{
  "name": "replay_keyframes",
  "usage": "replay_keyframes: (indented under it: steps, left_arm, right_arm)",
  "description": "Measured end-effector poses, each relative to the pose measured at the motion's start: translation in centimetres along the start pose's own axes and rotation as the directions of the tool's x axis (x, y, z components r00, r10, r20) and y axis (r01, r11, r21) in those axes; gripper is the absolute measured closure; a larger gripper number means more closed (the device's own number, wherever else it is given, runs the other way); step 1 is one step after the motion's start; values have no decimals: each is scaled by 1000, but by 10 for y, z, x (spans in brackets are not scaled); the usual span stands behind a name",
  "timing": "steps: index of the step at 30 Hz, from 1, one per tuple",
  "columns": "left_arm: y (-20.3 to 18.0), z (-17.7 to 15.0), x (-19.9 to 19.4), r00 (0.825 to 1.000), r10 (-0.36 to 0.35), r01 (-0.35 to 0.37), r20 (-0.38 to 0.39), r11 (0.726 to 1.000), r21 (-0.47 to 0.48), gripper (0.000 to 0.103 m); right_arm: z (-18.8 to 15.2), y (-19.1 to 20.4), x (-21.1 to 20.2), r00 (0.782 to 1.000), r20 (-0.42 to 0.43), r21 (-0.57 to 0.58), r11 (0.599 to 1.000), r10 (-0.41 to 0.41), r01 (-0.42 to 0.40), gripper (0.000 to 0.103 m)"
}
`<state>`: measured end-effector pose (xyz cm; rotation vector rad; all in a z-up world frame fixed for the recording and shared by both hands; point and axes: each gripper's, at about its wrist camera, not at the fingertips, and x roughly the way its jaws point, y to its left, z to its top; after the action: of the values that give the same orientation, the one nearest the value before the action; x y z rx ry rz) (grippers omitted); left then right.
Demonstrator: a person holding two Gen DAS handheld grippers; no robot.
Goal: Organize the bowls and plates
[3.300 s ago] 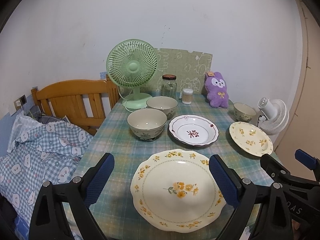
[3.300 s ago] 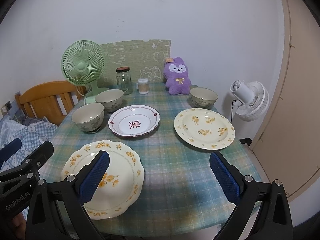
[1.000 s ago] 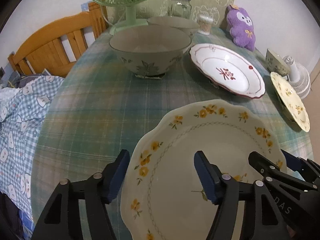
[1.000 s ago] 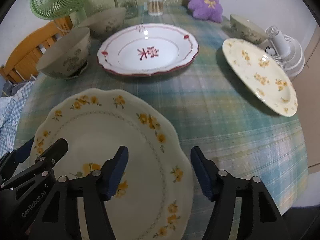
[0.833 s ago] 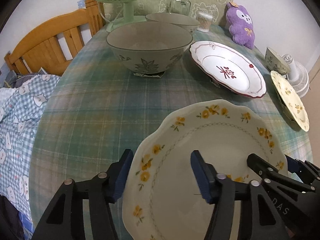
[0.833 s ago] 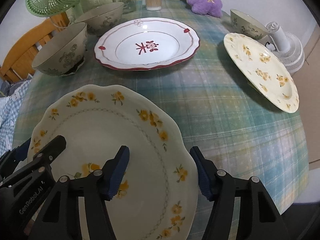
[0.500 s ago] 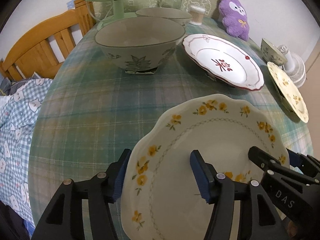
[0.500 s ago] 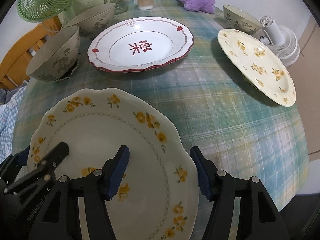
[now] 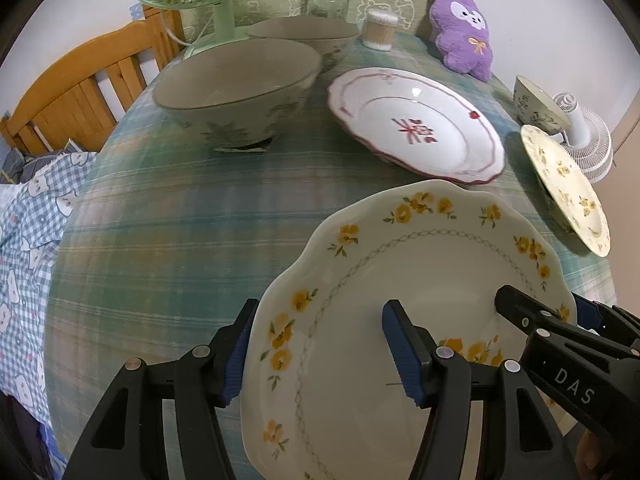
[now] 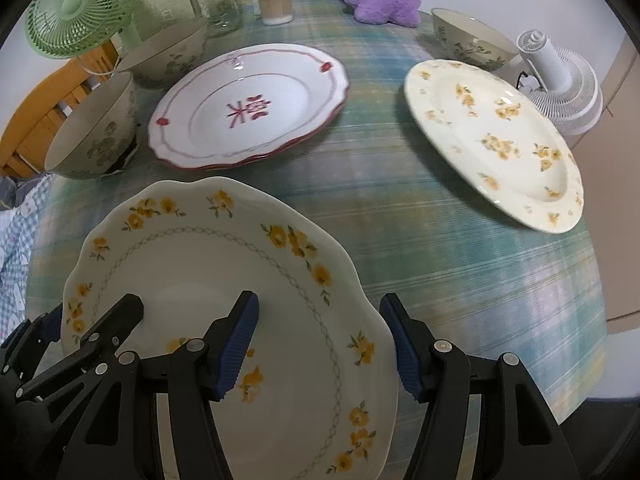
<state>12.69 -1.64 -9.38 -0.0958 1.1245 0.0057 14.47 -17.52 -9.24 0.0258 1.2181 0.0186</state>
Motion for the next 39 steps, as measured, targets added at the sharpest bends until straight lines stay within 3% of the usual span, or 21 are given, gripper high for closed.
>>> replay_keyframes:
  steps: [9, 17, 24, 34, 39]
  left_arm:
    - [-38, -1, 8, 999, 28, -28, -20, 1000, -2, 40]
    - [-43, 3, 14, 998, 58, -59, -16, 998, -38, 39]
    - [-46, 4, 7, 996, 84, -83, 11, 995, -46, 35]
    - [-58, 9, -23, 987, 131, -125, 93, 990, -67, 33]
    - [-69, 19, -48, 980, 102, -98, 168, 995, -32, 30]
  right_arm:
    - [4, -34, 8, 1000, -17, -12, 1000, 13, -13, 37]
    - [9, -39, 14, 1000, -17, -50, 999, 21, -21, 37]
    - [13, -39, 12, 996, -30, -74, 994, 82, -84, 35]
    - [26, -48, -33, 982, 103, -128, 982, 156, -143, 34]
    - [26, -58, -57, 977, 172, -94, 989, 128, -114, 34]
